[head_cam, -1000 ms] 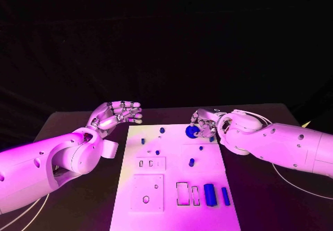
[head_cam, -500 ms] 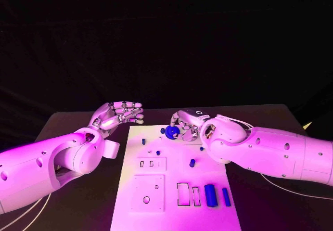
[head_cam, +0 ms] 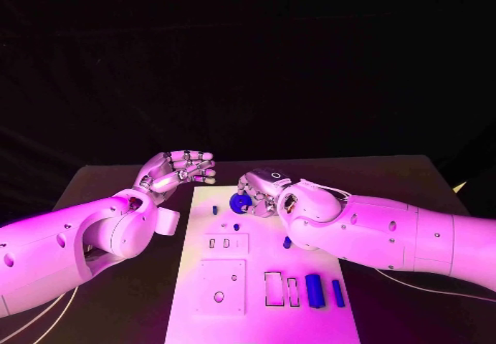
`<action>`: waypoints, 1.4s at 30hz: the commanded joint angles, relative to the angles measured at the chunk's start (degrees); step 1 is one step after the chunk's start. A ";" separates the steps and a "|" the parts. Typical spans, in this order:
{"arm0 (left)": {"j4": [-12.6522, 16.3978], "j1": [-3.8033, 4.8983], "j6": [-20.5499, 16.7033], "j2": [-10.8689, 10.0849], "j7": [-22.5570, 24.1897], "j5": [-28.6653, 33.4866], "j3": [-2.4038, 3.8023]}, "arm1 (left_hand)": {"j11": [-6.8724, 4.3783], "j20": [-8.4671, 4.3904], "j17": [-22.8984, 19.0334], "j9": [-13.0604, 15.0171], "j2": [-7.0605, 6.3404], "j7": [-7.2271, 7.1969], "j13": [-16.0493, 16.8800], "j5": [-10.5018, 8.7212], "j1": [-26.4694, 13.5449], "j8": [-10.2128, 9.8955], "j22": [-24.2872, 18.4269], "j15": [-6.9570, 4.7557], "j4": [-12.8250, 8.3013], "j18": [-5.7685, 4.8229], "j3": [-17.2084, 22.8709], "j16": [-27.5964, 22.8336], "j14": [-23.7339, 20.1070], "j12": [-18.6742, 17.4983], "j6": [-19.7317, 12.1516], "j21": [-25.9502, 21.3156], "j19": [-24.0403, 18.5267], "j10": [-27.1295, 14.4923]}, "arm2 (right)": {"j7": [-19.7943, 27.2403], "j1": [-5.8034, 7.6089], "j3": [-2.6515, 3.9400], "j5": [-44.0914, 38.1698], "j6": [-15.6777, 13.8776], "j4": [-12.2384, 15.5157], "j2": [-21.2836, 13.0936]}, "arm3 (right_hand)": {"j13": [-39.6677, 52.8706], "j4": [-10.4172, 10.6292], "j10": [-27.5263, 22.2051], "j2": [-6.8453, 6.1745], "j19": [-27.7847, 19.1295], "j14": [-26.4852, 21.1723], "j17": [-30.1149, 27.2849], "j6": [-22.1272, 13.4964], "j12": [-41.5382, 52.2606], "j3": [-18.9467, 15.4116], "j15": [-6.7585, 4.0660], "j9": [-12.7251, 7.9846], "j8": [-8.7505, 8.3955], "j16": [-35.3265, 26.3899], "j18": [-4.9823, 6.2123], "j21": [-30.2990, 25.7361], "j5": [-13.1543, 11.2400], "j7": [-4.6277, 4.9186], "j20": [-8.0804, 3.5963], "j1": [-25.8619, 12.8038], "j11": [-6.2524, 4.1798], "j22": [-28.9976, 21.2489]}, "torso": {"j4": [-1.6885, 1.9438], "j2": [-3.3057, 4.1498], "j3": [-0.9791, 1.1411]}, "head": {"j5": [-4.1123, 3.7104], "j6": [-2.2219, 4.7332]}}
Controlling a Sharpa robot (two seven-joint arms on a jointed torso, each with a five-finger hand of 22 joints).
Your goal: Assemble the parts on the task board
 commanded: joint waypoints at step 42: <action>-0.52 0.06 2.68 0.56 -0.35 0.41 0.04 | 0.11 0.05 0.29 0.08 0.72 1.80 0.05 -0.37 0.05 -0.36 0.26 0.06 0.07 0.51 -0.35 -0.62 -0.67 -0.04 -0.42 0.65 -0.64 -0.37 | 1.03 -1.31 -0.05 0.41 6.29 -5.08 3.20 | -1.90 2.87 -2.70 2.96 2.12 5.67 13.79 -4.36 -1.70 -10.40 1.46 -2.88 -5.00 0.34 -0.55 -0.86 1.53 1.76 1.20 -11.75 2.09 10.61 | -0.10 -0.09 0.05 | 0.15 -0.26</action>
